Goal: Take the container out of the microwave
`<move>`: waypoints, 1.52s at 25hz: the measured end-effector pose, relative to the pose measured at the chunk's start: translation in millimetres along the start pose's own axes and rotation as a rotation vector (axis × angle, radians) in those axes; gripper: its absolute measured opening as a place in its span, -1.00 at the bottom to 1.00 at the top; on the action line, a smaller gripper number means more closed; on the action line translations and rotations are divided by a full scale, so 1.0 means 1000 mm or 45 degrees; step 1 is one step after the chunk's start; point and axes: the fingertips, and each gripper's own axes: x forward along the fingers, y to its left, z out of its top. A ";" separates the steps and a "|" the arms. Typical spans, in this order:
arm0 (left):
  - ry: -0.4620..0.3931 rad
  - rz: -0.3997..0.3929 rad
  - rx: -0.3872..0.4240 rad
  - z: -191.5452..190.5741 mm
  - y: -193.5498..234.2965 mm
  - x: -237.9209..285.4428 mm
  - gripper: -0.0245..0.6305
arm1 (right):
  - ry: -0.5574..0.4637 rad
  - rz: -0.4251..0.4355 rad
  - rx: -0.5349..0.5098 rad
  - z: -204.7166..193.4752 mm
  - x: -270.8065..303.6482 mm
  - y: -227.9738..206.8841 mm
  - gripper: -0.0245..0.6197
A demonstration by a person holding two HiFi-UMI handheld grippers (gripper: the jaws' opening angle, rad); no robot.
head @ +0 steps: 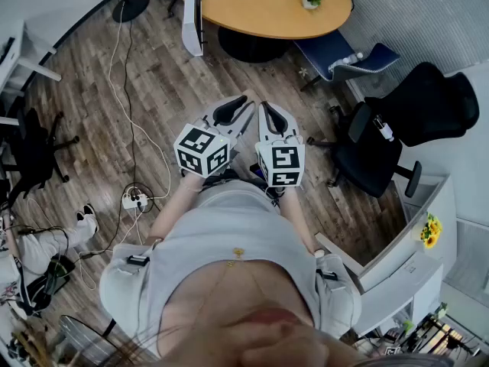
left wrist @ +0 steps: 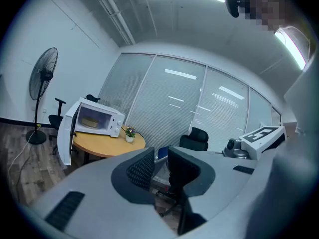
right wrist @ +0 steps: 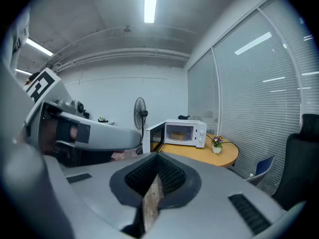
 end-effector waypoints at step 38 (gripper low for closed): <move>-0.050 0.145 -0.061 0.027 0.073 0.016 -0.61 | -0.012 0.143 0.036 0.023 0.076 0.002 -0.63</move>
